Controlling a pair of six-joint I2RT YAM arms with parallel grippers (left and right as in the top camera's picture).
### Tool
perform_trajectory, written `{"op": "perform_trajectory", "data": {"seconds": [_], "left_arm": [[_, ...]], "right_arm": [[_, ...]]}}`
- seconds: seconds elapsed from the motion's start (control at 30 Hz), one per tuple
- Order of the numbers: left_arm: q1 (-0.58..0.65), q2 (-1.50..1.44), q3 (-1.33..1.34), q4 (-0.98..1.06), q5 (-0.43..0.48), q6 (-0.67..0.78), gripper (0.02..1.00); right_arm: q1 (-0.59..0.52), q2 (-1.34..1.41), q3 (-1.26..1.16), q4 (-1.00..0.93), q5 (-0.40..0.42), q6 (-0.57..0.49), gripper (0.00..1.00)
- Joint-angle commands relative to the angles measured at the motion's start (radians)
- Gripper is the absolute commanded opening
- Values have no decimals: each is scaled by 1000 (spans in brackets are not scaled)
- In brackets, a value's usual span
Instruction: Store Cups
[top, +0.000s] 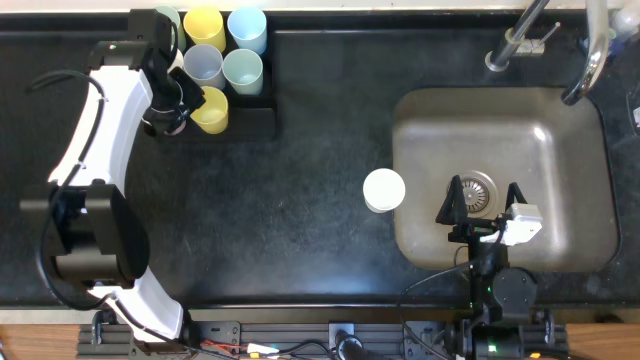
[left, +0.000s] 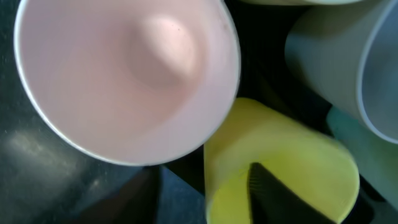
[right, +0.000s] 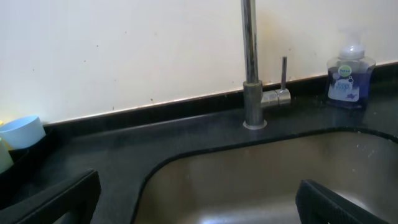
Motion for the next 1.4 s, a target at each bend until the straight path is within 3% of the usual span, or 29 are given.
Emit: {"op": "perform_trajectory", "data": {"seconds": [0.03, 0.1, 0.2, 0.5, 0.63, 0.77, 0.87, 0.97, 1.07, 1.2, 1.3, 1.4], "left_arm": [[0, 5, -3, 2, -16, 1, 579], [0, 5, -3, 2, -16, 1, 897], [0, -7, -3, 1, -9, 1, 1000], [-4, -279, -3, -37, -9, 46, 998], [-17, -472, -32, -90, -66, 236, 1000], [-59, -744, -303, -27, -74, 439, 998], [-68, -978, -617, 108, -76, 450, 998], [-68, -1224, -956, 394, -72, 454, 998], [-68, -1417, -1241, 767, 7, 618, 1000], [-68, -1587, -1465, 1158, 19, 798, 998], [-68, -1696, -1507, 1216, 18, 880, 998], [-68, -1788, -1509, 1123, 18, 925, 998]], "right_arm": [[-6, -9, -13, 5, -6, 0, 998], [-6, -9, -13, 5, -6, 0, 998], [-6, -9, -13, 5, -6, 0, 998], [-6, -9, -13, 5, -6, 0, 998], [-6, -9, -13, 5, -6, 0, 996], [-6, -9, -13, 5, -6, 0, 996], [-6, -9, -13, 5, -6, 0, 998], [-6, -9, -13, 5, -6, 0, 996], [-6, -9, -13, 5, -6, 0, 998], [-6, -9, -13, 5, -6, 0, 998], [-6, -9, -13, 5, -6, 0, 998], [-6, -9, -13, 5, -6, 0, 996]]}}
